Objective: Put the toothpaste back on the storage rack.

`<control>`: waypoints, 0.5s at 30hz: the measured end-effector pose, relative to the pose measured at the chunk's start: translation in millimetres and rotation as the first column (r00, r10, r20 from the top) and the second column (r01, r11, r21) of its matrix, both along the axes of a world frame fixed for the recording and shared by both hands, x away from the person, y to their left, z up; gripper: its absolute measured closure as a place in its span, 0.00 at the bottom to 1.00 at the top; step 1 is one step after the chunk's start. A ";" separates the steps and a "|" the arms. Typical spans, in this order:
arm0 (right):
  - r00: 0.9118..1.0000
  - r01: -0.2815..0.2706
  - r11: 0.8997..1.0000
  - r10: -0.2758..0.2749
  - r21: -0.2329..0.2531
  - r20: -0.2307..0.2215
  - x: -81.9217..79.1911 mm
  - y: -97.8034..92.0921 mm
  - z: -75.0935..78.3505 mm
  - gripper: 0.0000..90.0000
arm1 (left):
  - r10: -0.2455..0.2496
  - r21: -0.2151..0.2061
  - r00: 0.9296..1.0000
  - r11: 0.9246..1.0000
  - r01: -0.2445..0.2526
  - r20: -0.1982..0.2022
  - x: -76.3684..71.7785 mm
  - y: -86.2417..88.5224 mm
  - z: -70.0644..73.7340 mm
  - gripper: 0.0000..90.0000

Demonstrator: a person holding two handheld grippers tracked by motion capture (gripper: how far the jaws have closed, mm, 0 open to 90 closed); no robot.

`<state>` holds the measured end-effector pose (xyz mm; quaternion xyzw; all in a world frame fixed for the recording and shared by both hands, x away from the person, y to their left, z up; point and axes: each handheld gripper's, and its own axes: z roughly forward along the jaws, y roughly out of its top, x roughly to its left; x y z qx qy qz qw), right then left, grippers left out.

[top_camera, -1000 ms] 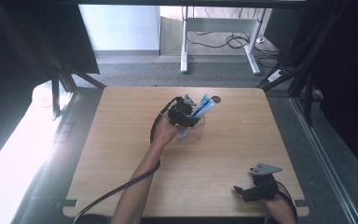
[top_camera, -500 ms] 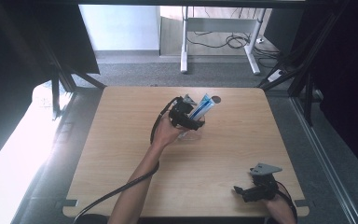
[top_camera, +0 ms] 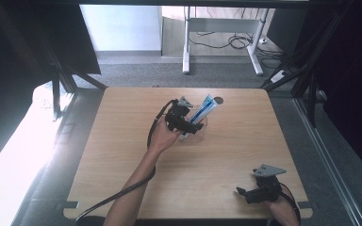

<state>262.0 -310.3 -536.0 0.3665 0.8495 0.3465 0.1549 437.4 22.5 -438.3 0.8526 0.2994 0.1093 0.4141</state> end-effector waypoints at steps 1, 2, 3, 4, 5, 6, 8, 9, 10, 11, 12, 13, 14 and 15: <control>1.000 -0.002 1.000 0.002 0.003 0.001 -0.1 0.2 0.2 0.00 | -0.005 0.002 1.000 1.000 0.005 0.002 -1.6 1.4 0.3 0.14; 1.000 -0.003 1.000 0.003 0.005 0.002 -0.1 0.4 0.4 0.00 | -0.005 0.002 1.000 1.000 0.005 0.002 -3.6 2.5 0.6 0.14; 1.000 -0.003 1.000 0.003 0.007 0.003 -0.1 0.6 0.5 0.00 | -0.008 0.001 1.000 1.000 0.008 0.004 -5.5 3.9 0.9 0.14; 1.000 -0.005 1.000 0.005 0.013 0.001 0.0 0.7 0.4 0.00 | -0.009 0.000 1.000 1.000 0.009 0.002 -7.6 5.3 1.1 0.14; 1.000 -0.006 1.000 0.006 0.016 0.000 0.0 0.8 0.4 0.00 | -0.009 -0.001 1.000 1.000 0.009 0.001 -9.2 6.3 1.3 0.14; 1.000 -0.006 1.000 0.006 0.015 0.000 0.0 0.9 0.4 0.00 | -0.014 -0.001 1.000 1.000 0.014 0.003 -11.1 8.1 1.3 0.14; 1.000 -0.007 1.000 0.007 0.020 0.001 -0.1 1.0 0.8 0.00 | -0.013 -0.007 1.000 1.000 0.013 -0.001 -15.3 11.1 0.3 0.14; 1.000 -0.007 1.000 0.007 0.022 0.002 -0.1 1.0 0.9 0.00 | -0.012 -0.004 1.000 1.000 0.012 -0.001 -17.6 12.6 0.1 0.14; 1.000 -0.004 1.000 0.004 0.024 0.002 -0.1 1.0 1.1 0.00 | -0.011 -0.007 1.000 1.000 0.011 -0.001 -20.4 14.6 -0.5 0.14; 1.000 -0.002 1.000 0.002 0.026 0.004 0.0 0.9 1.2 0.00 | -0.012 -0.008 1.000 1.000 0.012 0.000 -22.2 16.4 -0.8 0.14; 1.000 -0.003 1.000 0.003 0.030 0.004 0.1 0.8 1.1 0.00 | -0.012 -0.002 1.000 1.000 0.012 0.000 -23.5 18.0 -0.5 0.14; 1.000 -0.003 0.999 0.002 0.032 0.002 0.2 0.7 1.1 0.00 | -0.011 0.001 1.000 1.000 0.011 0.007 -25.9 20.3 -0.4 0.14; 1.000 -0.001 1.000 0.001 0.029 0.002 0.3 0.8 1.0 0.00 | -0.010 0.000 1.000 1.000 0.010 0.010 -27.2 21.6 -0.2 0.14; 1.000 -0.001 1.000 0.001 0.027 0.002 0.2 0.9 0.9 0.00 | -0.006 -0.002 1.000 1.000 0.006 0.009 -29.2 23.3 0.4 0.14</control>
